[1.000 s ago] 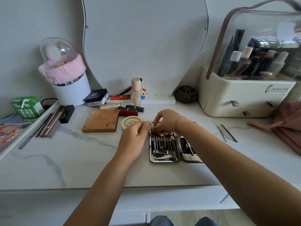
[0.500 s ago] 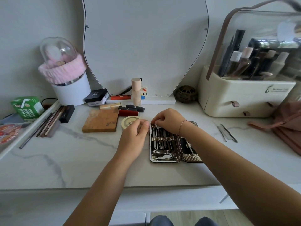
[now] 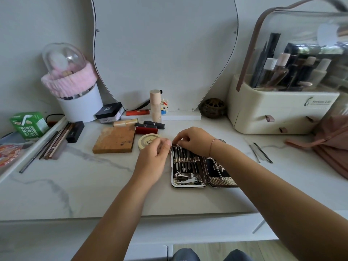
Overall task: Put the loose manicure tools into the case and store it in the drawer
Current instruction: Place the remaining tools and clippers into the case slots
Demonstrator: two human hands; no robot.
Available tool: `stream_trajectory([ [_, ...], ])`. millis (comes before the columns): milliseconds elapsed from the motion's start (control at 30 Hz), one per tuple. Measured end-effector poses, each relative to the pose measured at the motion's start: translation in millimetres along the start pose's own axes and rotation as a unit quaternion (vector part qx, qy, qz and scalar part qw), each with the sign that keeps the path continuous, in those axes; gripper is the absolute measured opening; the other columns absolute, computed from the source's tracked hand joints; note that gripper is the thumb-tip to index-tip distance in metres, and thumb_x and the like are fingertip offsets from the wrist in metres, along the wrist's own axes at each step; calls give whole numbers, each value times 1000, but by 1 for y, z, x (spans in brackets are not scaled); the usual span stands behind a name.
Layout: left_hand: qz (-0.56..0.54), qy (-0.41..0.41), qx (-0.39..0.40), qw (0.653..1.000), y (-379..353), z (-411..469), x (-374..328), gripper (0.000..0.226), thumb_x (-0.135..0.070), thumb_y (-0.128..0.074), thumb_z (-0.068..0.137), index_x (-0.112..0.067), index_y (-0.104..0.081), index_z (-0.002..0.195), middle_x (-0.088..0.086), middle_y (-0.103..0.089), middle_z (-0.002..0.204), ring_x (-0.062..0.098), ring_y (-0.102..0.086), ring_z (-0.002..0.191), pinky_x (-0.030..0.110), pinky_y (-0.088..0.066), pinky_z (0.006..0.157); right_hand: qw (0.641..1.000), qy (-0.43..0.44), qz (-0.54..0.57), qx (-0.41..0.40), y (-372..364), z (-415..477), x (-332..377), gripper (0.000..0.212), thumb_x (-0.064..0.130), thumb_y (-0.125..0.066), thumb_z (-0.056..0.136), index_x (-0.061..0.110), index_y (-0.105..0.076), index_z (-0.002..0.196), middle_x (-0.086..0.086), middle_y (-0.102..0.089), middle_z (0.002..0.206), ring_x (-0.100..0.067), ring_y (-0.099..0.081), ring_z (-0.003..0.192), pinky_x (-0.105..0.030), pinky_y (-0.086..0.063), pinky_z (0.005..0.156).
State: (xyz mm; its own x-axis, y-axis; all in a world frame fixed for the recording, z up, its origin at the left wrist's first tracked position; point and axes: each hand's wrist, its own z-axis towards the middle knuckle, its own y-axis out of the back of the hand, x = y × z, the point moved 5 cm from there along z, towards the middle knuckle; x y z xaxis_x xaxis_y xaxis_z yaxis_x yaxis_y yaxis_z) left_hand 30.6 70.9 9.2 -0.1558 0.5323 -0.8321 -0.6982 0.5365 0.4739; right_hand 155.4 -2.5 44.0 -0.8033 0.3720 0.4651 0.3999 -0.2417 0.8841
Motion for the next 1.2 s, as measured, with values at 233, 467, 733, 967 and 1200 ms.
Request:
stream_trajectory([
  [233,4,-5,3,1000,0,-1,-3,27,-37,-44,94,-19,-63,101,-14,-63,89,-8,-54,84,-1,-35,63,1000,7,-21,10,-4,-1,-2,27,15,-48,91,23,-69,107,7,-58,79,-12,-50,81,-22,-38,73],
  [467,-2,4,7,1000,0,-1,-5,23,-36,-45,94,-20,-62,98,-17,-60,83,-11,-52,79,1,-36,64,987,68,-144,34,-6,-6,3,33,18,-43,94,25,-62,120,-7,-58,110,-25,-53,108,-34,-42,91],
  [733,-2,0,9,1000,0,-2,-7,17,-33,-45,95,-24,-60,97,-18,-59,83,-10,-52,79,-1,-35,63,967,140,-210,29,-7,-16,10,41,9,-42,88,23,-61,122,-8,-53,108,-32,-57,95,-37,-46,78],
  [967,8,-6,9,1000,1,-3,-6,24,-37,-43,95,-21,-61,99,-16,-61,85,-7,-53,81,0,-35,61,997,77,2,29,-3,-16,-5,36,2,-45,89,20,-71,106,5,-51,87,-12,-50,86,-20,-37,80],
  [1200,6,0,11,1000,0,-1,-4,28,-39,-42,95,-19,-61,102,-12,-63,91,-7,-53,83,1,-36,63,999,38,15,18,-2,-12,-3,32,9,-47,91,22,-70,107,17,-46,77,-14,-53,88,-20,-37,77],
])
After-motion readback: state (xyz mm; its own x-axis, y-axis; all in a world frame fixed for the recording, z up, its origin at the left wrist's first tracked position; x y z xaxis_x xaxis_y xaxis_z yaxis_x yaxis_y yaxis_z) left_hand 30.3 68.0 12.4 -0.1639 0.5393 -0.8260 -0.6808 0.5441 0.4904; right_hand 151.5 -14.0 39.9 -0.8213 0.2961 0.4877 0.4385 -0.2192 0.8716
